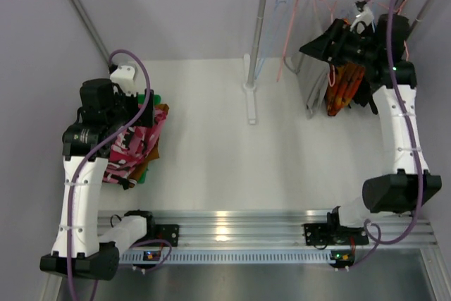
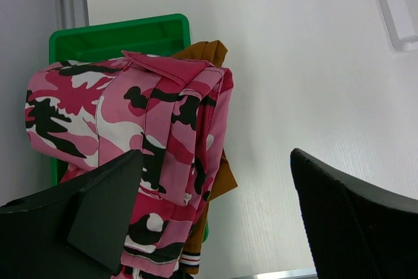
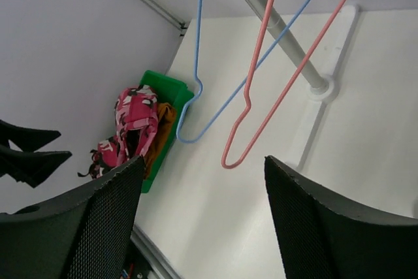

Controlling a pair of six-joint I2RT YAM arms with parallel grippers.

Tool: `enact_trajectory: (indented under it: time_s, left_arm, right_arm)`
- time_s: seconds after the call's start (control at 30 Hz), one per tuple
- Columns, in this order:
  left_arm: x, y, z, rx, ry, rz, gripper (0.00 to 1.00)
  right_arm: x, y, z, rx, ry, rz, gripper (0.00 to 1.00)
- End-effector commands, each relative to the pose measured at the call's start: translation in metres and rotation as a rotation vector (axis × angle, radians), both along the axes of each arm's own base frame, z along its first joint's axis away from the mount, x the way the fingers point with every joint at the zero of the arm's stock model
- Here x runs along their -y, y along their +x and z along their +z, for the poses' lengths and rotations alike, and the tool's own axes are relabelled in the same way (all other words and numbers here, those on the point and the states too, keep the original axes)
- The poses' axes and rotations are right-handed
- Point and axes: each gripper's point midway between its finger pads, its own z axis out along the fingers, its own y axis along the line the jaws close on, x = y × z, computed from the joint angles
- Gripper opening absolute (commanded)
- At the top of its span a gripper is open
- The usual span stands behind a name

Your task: Remove the trousers from the hanger

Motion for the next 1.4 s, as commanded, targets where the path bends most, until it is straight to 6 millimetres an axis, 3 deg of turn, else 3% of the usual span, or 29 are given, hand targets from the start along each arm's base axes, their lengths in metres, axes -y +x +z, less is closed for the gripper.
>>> enact_trajectory:
  time_s: [0.0, 0.13, 0.2, 0.3, 0.57, 0.8, 0.87, 1.0, 1.03, 1.27, 1.3, 1.37]
  left_arm:
    - [0.003, 0.002, 0.022, 0.08, -0.017, -0.01, 0.99]
    - [0.006, 0.0, 0.024, 0.094, -0.03, -0.023, 0.99]
    - [0.007, 0.001, 0.024, 0.094, -0.036, -0.025, 0.99]
    - [0.007, 0.002, 0.024, 0.092, -0.036, -0.026, 0.99]
    - [0.003, -0.003, 0.015, 0.08, -0.019, -0.011, 0.99]
    - [0.0, 0.0, 0.004, 0.055, -0.004, -0.001, 0.99]
    - [0.0, 0.0, 0.004, 0.053, -0.005, 0.0, 0.99]
    - [0.0, 0.001, 0.003, 0.051, -0.001, 0.003, 0.99]
    - [0.0, 0.001, 0.002, 0.047, -0.002, 0.004, 0.99]
    - [0.0, 0.002, 0.001, 0.046, -0.005, 0.002, 0.99]
    - [0.001, 0.002, 0.001, 0.045, -0.007, 0.002, 0.99]
    - [0.001, 0.002, 0.002, 0.048, -0.008, 0.0, 0.99]
  right_arm:
    - [0.032, -0.033, 0.031, 0.11, -0.026, -0.034, 0.73]
    - [0.089, -0.022, 0.038, 0.137, -0.061, -0.187, 0.74]
    - [0.106, -0.009, 0.037, 0.148, -0.095, -0.226, 0.74]
    - [0.116, 0.011, 0.027, 0.124, -0.106, -0.23, 0.73]
    - [0.112, 0.076, 0.007, 0.13, -0.025, -0.159, 0.73]
    - [0.054, 0.09, -0.008, 0.138, 0.001, -0.02, 0.72]
    - [0.046, 0.093, -0.013, 0.132, 0.0, -0.01, 0.72]
    - [0.034, 0.097, -0.017, 0.126, 0.019, 0.0, 0.56]
    - [0.033, 0.098, -0.014, 0.137, 0.025, 0.0, 0.47]
    - [0.027, 0.089, 0.006, 0.165, 0.077, 0.037, 0.2]
    - [0.026, 0.087, 0.008, 0.166, 0.094, 0.054, 0.09]
    - [0.025, 0.081, 0.021, 0.187, 0.146, 0.07, 0.0]
